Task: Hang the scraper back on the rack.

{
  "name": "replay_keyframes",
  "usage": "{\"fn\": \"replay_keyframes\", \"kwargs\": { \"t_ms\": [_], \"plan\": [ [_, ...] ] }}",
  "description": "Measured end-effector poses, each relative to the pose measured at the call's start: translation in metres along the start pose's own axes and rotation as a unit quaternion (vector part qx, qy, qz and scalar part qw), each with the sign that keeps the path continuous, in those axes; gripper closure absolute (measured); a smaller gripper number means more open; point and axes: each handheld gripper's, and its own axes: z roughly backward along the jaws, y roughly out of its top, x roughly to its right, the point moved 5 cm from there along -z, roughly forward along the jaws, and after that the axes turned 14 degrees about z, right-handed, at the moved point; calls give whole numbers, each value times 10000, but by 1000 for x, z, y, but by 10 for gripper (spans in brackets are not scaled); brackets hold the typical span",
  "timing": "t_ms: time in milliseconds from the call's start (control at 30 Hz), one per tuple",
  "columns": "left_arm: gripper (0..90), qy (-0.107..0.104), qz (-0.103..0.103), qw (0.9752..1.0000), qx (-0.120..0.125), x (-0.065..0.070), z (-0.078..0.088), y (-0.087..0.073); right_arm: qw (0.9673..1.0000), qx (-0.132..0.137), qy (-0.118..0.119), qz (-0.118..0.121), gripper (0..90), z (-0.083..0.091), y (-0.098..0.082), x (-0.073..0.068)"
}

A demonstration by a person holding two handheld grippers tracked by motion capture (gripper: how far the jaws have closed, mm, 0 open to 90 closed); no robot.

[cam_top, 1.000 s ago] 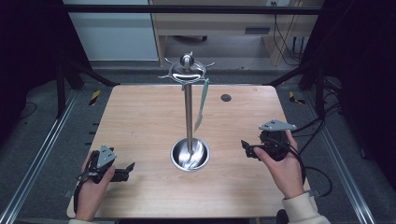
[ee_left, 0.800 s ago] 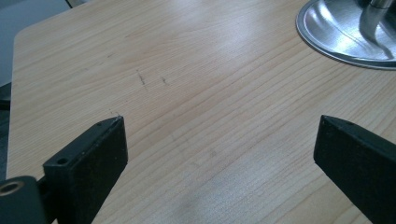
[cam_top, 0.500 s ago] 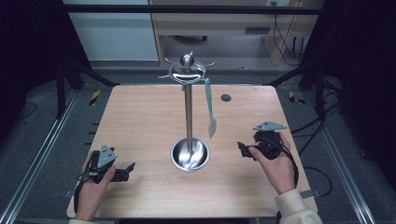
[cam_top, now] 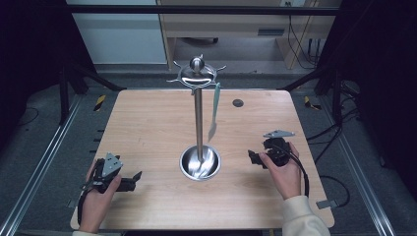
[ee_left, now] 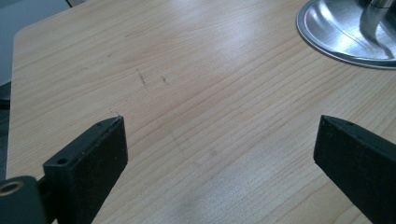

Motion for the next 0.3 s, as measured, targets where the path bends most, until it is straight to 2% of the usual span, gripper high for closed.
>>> {"fn": "replay_keyframes", "kwargs": {
  "t_ms": [33, 167, 300],
  "plan": [
    [27, -4, -9, 10000, -14, 0, 0, 0, 9998, -142, 59, -111, 116, -7, -9, 0],
    [27, -15, -14, 10000, 2, 1, -1, 1, 9994, -326, 103, -111, 129, -13, -19, -3],
    [27, -11, -19, 10000, 17, 2, 0, 1, 9994, -312, 125, -92, 146, -10, -22, -8]
  ]
}}
